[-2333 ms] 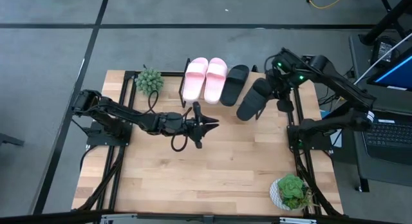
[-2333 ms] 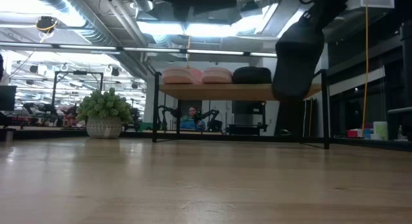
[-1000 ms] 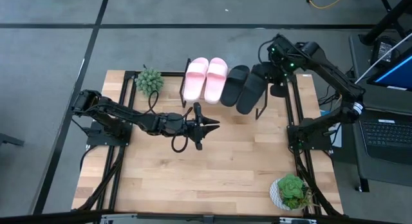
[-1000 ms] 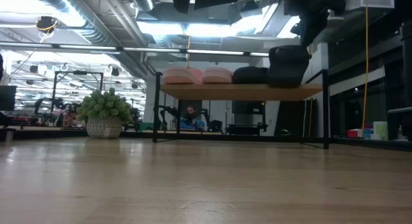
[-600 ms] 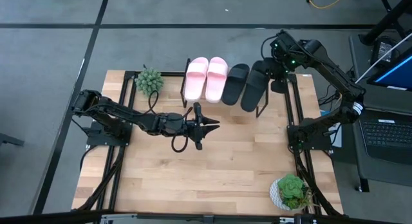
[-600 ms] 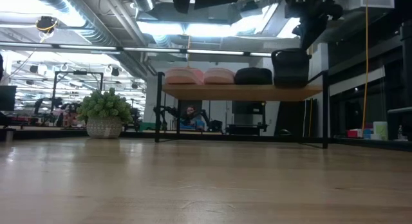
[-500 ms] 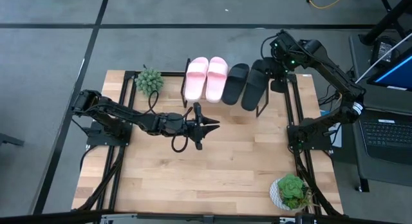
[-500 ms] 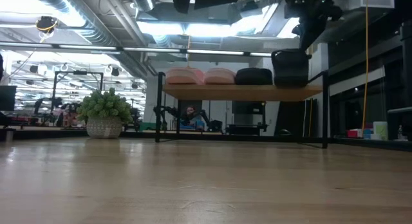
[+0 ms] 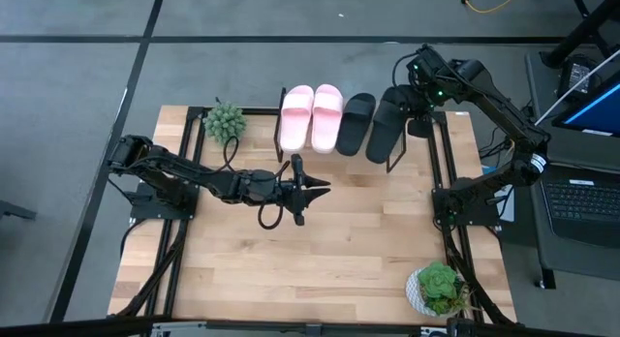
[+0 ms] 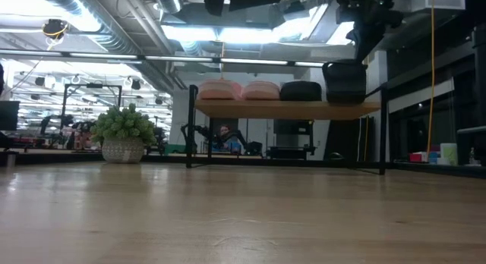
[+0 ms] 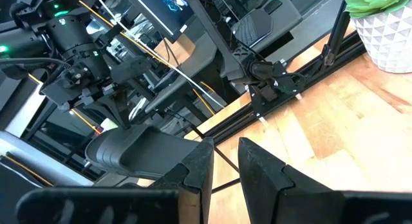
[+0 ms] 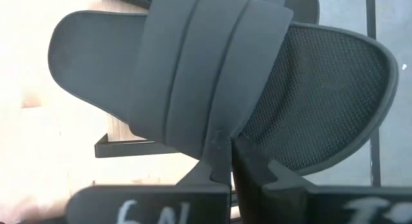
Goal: Pick and place slides into the shelf
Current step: Put the black slipper on the shelf
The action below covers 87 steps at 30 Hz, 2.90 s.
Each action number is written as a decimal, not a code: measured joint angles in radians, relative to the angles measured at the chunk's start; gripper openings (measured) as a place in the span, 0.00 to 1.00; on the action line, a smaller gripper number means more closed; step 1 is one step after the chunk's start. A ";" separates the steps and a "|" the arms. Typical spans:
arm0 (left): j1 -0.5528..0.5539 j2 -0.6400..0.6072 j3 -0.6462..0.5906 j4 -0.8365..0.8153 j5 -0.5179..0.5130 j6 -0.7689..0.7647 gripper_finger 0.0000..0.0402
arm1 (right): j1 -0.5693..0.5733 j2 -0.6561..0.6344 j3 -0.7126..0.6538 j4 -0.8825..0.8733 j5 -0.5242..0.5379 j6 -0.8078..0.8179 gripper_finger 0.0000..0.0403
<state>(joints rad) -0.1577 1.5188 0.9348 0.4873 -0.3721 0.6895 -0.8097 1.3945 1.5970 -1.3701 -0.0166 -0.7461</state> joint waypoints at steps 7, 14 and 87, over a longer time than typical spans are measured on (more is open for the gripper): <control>0.000 0.000 0.000 0.000 0.000 0.000 0.16 | 0.000 0.000 0.017 -0.001 -0.003 0.000 0.00; 0.000 0.000 0.000 0.000 0.000 0.000 0.16 | 0.000 0.000 0.070 -0.002 -0.002 0.000 0.00; 0.000 0.000 0.000 -0.001 0.000 0.001 0.16 | -0.007 0.253 0.073 0.092 0.109 0.001 0.02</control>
<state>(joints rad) -0.1576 1.5185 0.9344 0.4862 -0.3722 0.6903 -0.8165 1.6478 1.6703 -1.2783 0.0921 -0.7449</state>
